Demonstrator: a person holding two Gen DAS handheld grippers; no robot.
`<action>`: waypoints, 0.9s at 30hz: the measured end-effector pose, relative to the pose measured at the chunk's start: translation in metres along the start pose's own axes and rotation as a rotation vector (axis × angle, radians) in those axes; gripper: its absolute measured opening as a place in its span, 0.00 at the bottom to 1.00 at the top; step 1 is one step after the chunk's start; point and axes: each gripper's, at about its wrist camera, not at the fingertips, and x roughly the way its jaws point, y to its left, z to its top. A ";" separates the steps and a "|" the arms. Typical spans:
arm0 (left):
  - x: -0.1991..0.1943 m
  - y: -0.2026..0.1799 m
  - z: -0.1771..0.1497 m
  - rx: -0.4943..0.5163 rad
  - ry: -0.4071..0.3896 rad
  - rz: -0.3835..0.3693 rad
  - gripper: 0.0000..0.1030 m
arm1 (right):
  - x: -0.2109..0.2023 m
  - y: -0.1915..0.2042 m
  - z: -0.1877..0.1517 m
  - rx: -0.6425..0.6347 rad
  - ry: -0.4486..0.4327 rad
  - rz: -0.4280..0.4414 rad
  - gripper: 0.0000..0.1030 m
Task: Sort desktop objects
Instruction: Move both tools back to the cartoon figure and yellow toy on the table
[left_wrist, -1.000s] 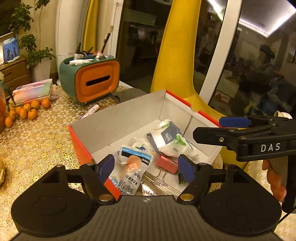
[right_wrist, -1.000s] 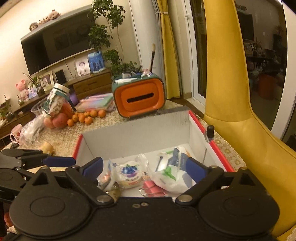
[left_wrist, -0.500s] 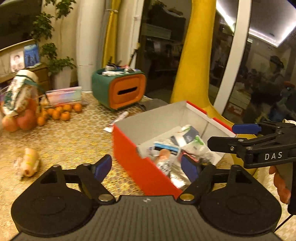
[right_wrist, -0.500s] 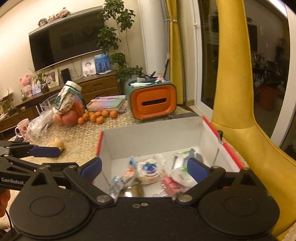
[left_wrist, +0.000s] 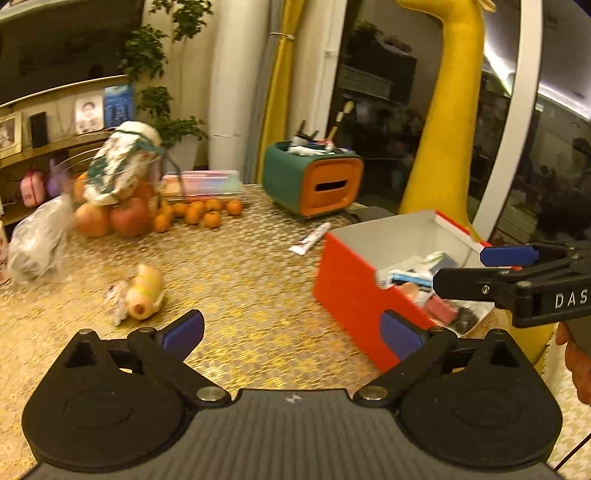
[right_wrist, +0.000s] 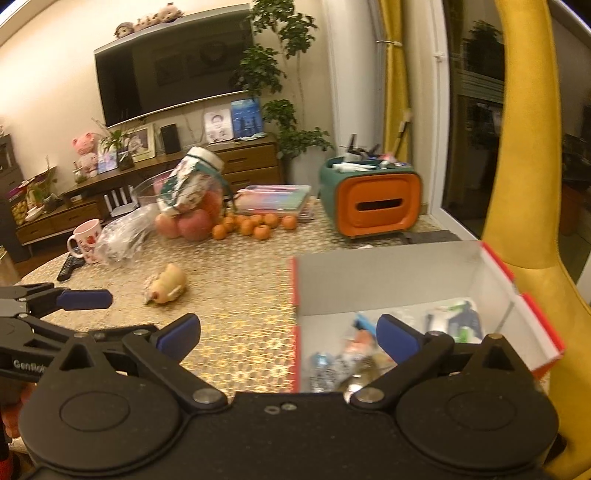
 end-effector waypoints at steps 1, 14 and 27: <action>-0.001 0.006 -0.003 -0.003 0.001 0.004 0.99 | 0.004 0.006 0.001 -0.008 0.004 0.005 0.99; 0.016 0.089 -0.022 -0.072 0.015 0.117 0.99 | 0.067 0.068 0.016 -0.085 0.055 0.058 0.99; 0.068 0.153 -0.033 0.014 0.059 0.145 0.99 | 0.155 0.116 0.024 -0.145 0.152 0.091 0.99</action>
